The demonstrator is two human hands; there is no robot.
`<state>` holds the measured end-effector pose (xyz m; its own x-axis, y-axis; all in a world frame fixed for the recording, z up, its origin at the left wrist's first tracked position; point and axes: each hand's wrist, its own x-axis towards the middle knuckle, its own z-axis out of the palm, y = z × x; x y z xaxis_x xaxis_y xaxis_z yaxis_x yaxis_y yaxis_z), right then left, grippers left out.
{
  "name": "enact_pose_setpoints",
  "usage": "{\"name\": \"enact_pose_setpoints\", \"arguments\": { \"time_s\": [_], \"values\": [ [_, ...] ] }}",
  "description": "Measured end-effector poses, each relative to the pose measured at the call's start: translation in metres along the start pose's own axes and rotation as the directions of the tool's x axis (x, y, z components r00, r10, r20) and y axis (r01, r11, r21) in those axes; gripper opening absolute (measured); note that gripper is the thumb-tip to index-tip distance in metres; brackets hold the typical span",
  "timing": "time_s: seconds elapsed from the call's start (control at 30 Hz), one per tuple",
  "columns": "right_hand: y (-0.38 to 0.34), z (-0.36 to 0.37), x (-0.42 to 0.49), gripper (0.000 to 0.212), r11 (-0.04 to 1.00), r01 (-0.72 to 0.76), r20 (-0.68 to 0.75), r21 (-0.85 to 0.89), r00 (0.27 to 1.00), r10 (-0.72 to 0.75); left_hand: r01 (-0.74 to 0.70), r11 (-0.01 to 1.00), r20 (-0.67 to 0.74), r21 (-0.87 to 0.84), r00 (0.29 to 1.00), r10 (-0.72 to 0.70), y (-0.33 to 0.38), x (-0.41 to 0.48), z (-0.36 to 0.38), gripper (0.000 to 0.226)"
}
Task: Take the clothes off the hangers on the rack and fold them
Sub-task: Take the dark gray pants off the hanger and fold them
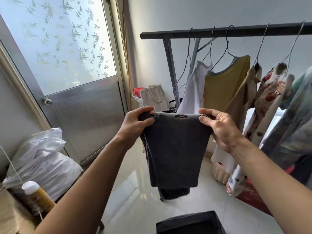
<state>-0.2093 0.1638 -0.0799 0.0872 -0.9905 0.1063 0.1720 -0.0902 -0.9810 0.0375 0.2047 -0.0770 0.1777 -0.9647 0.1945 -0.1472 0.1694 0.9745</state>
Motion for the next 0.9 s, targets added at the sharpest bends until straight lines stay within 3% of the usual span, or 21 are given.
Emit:
{"name": "enact_pose_setpoints", "arguments": {
  "time_s": [0.17,0.3,0.53,0.6,0.73,0.9],
  "values": [
    [-0.003,-0.004,-0.006,0.054,0.933,0.171,0.073,-0.315,0.985,-0.156,-0.121,0.934,0.104,0.336,0.99,0.091,0.01,0.001,-0.011,0.056],
    [-0.009,-0.003,-0.008,0.037,0.792,0.279,0.078,-0.543,0.956,-0.283,-0.213,0.77,0.091,0.602,0.976,0.199,0.018,0.003,-0.015,0.054],
    [-0.02,-0.007,-0.008,0.016,0.545,0.318,0.071,-0.776,0.903,-0.424,-0.284,0.585,0.071,0.76,0.93,0.359,0.023,0.003,-0.023,0.017],
    [-0.027,-0.011,-0.008,0.015,0.539,0.312,0.093,-0.783,0.914,-0.395,-0.305,0.626,0.121,0.718,0.94,0.319,0.021,0.006,-0.027,0.016],
    [-0.03,-0.012,-0.001,0.011,0.646,0.28,0.069,-0.71,0.941,-0.331,-0.257,0.899,0.227,0.354,0.956,0.184,0.024,0.006,-0.024,0.014],
    [-0.014,-0.012,0.017,0.013,0.69,0.194,-0.008,-0.697,0.961,-0.278,-0.177,0.942,0.178,0.286,0.975,0.13,0.028,0.008,-0.006,0.016]
  ]
}}
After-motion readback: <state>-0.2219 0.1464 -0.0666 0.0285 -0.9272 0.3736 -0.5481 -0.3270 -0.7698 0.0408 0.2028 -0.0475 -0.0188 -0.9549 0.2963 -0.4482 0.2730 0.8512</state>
